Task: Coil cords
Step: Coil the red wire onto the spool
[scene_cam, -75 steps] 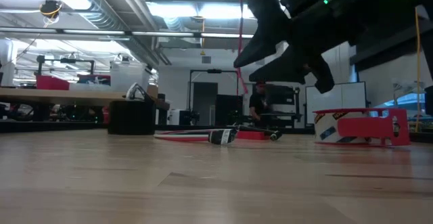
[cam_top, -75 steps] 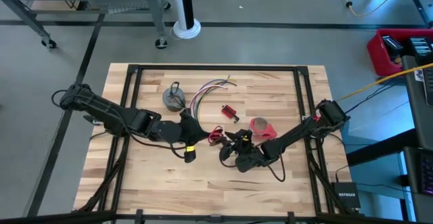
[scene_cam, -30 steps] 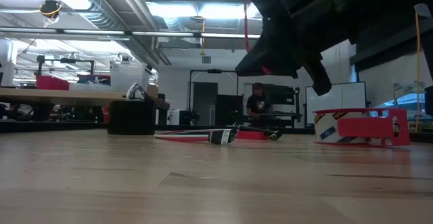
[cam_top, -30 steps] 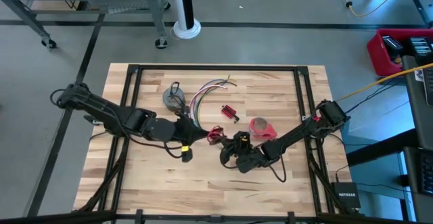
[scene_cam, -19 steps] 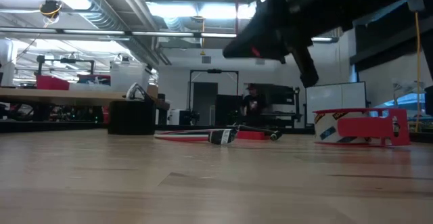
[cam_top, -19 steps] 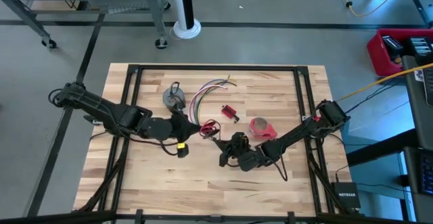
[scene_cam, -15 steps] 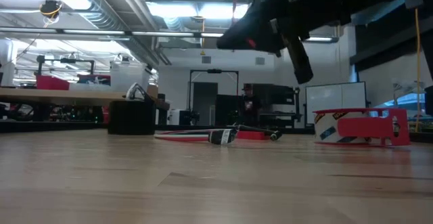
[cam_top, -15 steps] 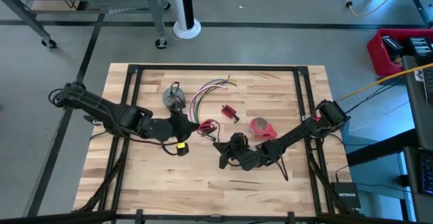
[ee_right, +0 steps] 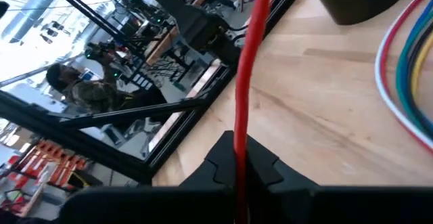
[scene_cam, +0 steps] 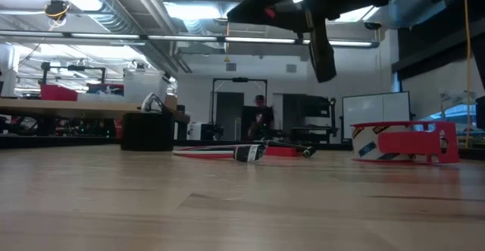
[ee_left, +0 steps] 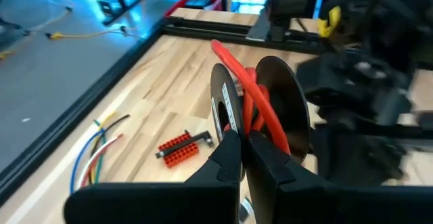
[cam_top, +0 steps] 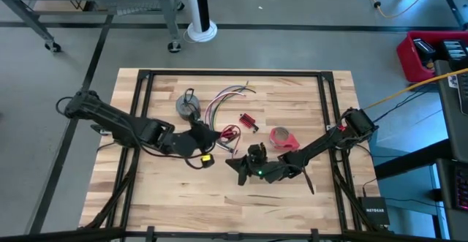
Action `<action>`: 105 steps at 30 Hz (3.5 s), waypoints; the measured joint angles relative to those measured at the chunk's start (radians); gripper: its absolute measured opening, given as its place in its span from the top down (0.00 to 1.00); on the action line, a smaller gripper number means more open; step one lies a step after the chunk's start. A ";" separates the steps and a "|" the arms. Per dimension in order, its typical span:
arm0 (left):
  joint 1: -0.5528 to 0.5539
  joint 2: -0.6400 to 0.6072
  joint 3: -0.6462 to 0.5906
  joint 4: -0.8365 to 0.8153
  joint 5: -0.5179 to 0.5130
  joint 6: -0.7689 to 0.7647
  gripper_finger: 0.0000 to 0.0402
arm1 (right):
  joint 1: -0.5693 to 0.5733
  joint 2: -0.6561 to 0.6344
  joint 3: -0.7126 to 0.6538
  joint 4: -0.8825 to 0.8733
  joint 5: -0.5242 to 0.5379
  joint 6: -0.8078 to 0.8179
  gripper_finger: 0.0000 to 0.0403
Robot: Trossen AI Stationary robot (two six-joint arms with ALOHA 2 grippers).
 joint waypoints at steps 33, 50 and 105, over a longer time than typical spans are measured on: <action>-0.045 0.174 0.000 -0.102 -0.238 -0.061 1.00 | -0.038 -0.023 0.129 -0.044 -0.342 0.021 1.00; -0.165 0.174 0.000 -0.195 -0.228 -0.038 1.00 | -0.039 -0.177 0.130 -0.358 -0.155 -0.040 1.00; -0.277 0.172 0.000 -0.067 -0.459 -0.170 1.00 | -0.026 -0.061 0.129 -0.571 0.006 -0.004 1.00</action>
